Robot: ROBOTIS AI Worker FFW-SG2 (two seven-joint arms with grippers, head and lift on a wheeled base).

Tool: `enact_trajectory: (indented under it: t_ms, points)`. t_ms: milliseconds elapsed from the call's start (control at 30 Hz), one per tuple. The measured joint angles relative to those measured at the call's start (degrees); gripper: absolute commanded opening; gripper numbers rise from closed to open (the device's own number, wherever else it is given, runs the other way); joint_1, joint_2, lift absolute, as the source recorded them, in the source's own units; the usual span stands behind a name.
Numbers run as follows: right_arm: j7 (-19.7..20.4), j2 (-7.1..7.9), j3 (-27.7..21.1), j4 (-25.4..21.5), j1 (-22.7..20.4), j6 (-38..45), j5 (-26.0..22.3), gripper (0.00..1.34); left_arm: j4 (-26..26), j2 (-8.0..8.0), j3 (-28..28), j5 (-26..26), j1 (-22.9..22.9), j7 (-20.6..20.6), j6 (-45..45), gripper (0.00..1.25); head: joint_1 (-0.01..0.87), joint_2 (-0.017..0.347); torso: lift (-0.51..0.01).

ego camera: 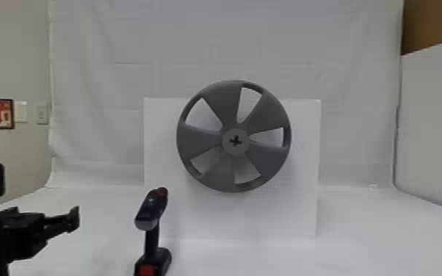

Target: Grasp the drill and bring into the middle of wheel

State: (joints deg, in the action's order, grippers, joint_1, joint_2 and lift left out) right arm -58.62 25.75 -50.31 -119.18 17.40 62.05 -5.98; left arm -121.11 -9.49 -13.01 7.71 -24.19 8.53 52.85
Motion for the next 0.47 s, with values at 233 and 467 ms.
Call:
enact_trajectory:
  t_ms: [233, 467]
  points:
    - [0.0, 0.0, 0.17, 0.0, 0.11, 0.0, 0.0, 1.24, 0.0, 0.0, 0.0, -0.09, 0.02, 0.06, 0.06, 1.25, 0.054, 0.031, -0.403]
    - [0.0, -0.28, 0.49, 0.0, 0.25, 0.0, 0.08, 1.24, 0.0, 0.0, -0.08, -0.12, 0.02, 0.08, 0.06, 1.25, 0.054, 0.031, -0.403]
